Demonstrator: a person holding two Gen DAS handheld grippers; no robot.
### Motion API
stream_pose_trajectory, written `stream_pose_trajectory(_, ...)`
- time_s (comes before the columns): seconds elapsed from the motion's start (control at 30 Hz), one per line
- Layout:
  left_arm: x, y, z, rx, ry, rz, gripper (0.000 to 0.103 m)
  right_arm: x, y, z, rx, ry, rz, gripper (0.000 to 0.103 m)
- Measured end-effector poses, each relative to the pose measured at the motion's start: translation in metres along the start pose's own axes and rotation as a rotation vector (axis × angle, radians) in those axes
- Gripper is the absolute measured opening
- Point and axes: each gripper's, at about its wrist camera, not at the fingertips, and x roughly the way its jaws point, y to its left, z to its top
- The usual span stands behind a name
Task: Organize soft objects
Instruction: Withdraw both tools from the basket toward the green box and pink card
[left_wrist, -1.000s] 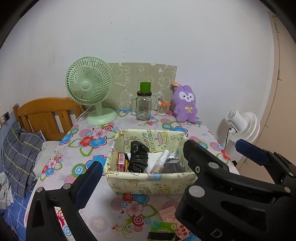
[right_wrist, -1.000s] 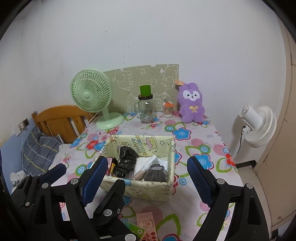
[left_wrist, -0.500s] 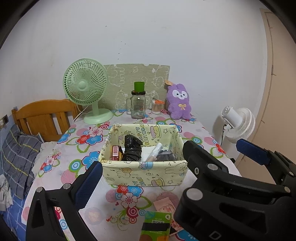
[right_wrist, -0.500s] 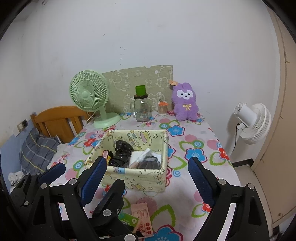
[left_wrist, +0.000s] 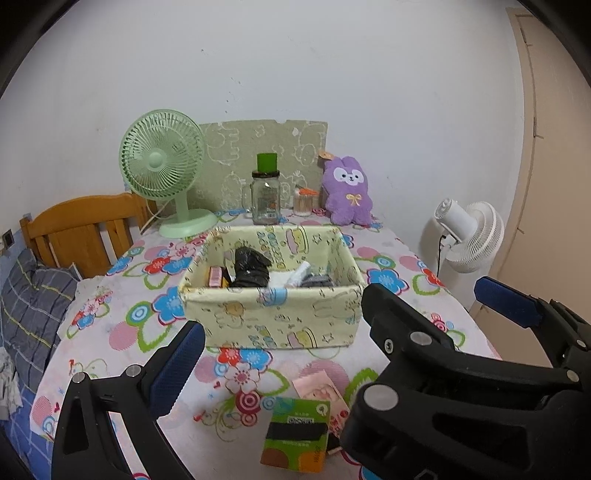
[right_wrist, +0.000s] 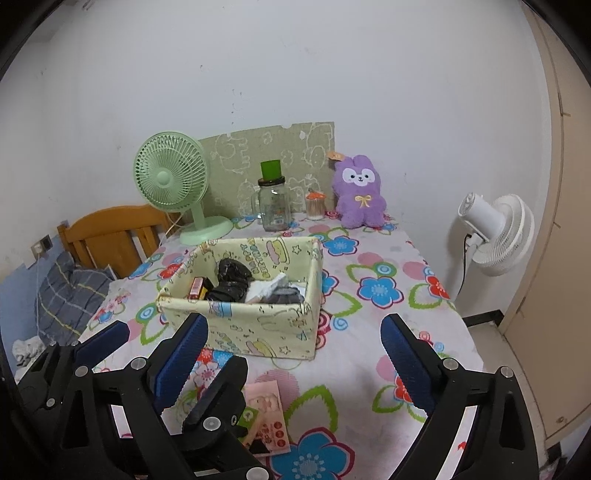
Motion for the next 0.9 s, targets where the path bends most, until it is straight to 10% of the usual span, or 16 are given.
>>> stream_pose_trajectory(0.9, 0.041, -0.022, -0.059, 0.046, 0.130, -0.020, 0.103, 0.024, -0.026, -0.063, -0.031, 0.075, -0.043, 0.096)
